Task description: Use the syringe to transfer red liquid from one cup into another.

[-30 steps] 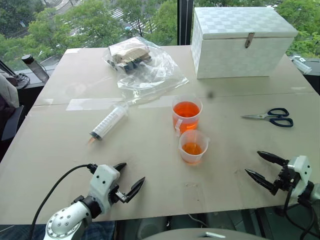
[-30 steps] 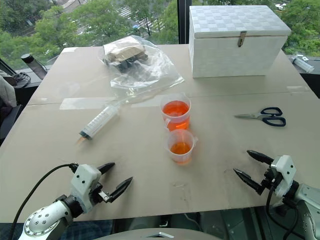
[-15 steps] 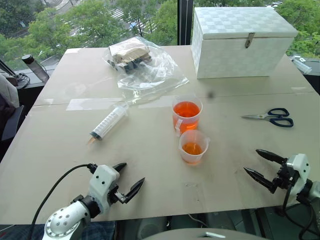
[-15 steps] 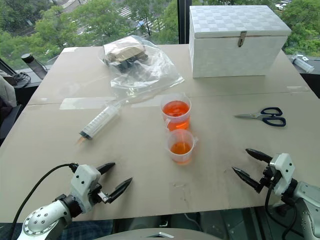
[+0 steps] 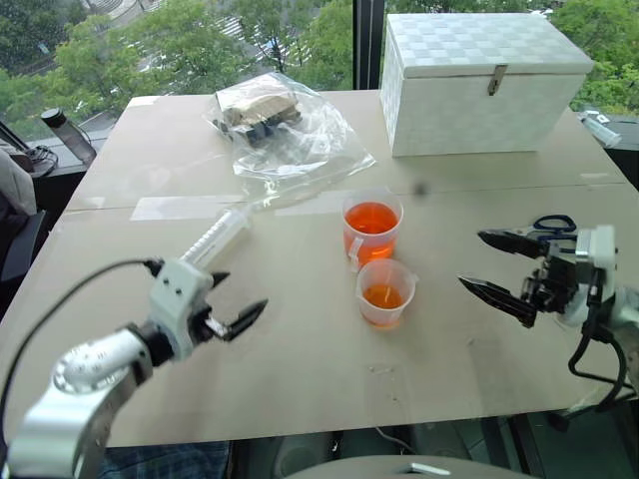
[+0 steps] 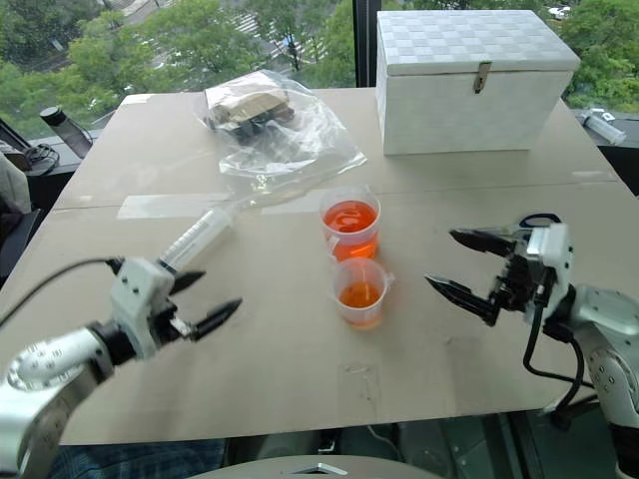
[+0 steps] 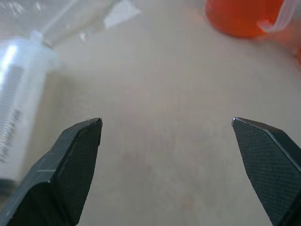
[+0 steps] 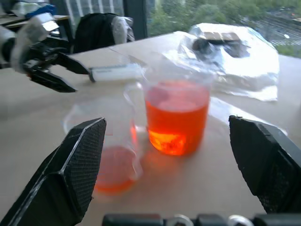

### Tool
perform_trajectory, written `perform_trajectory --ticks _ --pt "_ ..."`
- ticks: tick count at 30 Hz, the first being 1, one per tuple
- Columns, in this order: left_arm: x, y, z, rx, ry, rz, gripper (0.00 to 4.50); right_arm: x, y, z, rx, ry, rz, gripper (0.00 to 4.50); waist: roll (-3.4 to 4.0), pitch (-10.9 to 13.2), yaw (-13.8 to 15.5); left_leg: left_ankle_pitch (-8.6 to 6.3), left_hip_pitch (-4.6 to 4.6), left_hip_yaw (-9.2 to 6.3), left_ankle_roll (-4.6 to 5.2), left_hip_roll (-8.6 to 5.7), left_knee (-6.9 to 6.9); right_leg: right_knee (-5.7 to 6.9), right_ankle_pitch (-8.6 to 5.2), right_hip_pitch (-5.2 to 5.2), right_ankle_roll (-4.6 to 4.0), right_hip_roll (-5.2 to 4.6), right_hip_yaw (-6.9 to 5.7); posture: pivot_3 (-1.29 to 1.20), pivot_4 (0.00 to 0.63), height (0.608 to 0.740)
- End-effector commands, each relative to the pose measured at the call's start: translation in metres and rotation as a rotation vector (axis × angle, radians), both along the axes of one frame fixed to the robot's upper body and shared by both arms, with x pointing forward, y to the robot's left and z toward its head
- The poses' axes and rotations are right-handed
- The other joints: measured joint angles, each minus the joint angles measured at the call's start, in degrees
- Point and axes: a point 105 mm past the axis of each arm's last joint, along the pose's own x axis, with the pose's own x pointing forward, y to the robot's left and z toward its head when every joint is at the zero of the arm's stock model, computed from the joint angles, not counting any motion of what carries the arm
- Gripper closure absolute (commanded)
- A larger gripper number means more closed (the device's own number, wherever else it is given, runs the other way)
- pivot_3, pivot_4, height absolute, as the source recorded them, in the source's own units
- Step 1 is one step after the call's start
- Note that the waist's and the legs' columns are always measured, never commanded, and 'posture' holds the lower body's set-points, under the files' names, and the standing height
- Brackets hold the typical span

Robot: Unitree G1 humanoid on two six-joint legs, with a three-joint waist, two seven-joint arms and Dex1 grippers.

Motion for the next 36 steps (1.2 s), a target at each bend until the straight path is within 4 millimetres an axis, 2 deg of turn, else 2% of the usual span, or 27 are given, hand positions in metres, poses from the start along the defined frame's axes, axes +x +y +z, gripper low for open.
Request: perform_trajectory --ticks 1,5,8,13,18,21,28,36 --pt "0.021 0.021 0.028 -0.053 0.033 0.095 0.0 -0.012 0.026 0.018 -0.022 -0.011 0.081 0.1 -0.05 0.0 0.0 0.0 -0.03 -0.04 0.0 -0.01 0.0 -0.01 0.0 0.0 0.0 0.01 -0.04 0.0 0.15 0.74" --pt "0.044 0.036 0.045 0.017 0.104 0.14 0.0 -0.022 0.044 0.036 -0.008 -0.002 0.148 0.1 -0.38 0.3 -0.4 0.06 -0.05 -0.04 -0.1 -0.05 0.02 -0.02 0.0 0.0 0.02 0.03 -0.02 0.0 0.15 0.74" --pt "0.05 0.041 0.039 0.07 0.239 0.148 0.0 -0.02 0.048 0.04 -0.036 0.021 0.147 0.1 -0.47 0.3 -0.8 0.14 -0.06 -0.02 -0.24 -0.05 0.01 0.01 0.0 -0.07 0.03 0.1 0.02 0.0 0.15 0.74" --pt "0.061 0.043 0.029 0.153 0.41 0.147 0.0 -0.016 0.047 0.035 -0.102 0.073 0.131 0.1 -0.61 0.4 -0.6 0.15 -0.1 0.01 -0.25 -0.05 -0.01 0.01 0.0 -0.13 0.03 0.12 0.02 0.0 0.15 0.74" --pt "0.083 0.048 0.039 0.245 0.431 0.143 0.0 -0.015 0.046 0.036 -0.106 0.077 0.113 0.1 -0.78 0.5 -0.3 0.16 -0.3 0.09 -0.24 -0.06 0.05 0.13 0.0 -0.37 0.04 0.19 0.08 0.0 0.15 0.74" --pt "0.093 0.055 0.042 0.297 0.448 0.144 0.0 -0.014 0.045 0.035 -0.103 0.078 0.1 0.1 -0.8 0.5 -0.4 0.21 -0.99 0.13 -0.29 -0.07 0.3 0.32 0.02 -1.05 0.07 0.3 0.11 0.0 0.15 0.74" --pt "0.123 0.066 0.038 0.399 0.529 0.107 0.0 -0.014 0.047 0.036 -0.09 0.073 0.087 0.1 -0.85 0.5 -0.3 0.2 -1.04 0.2 -0.27 -0.09 0.42 0.33 -0.01 -1.04 0.1 0.57 -0.07 0.0 0.15 0.74" --pt "0.142 0.054 0.027 0.426 0.605 0.083 0.0 -0.011 0.047 0.039 -0.078 0.064 0.064 0.1 -1.08 0.7 -0.3 0.19 -1.09 0.17 -0.26 -0.08 0.48 0.37 -0.01 -1.05 0.12 0.52 -0.11 0.0 0.15 0.74"
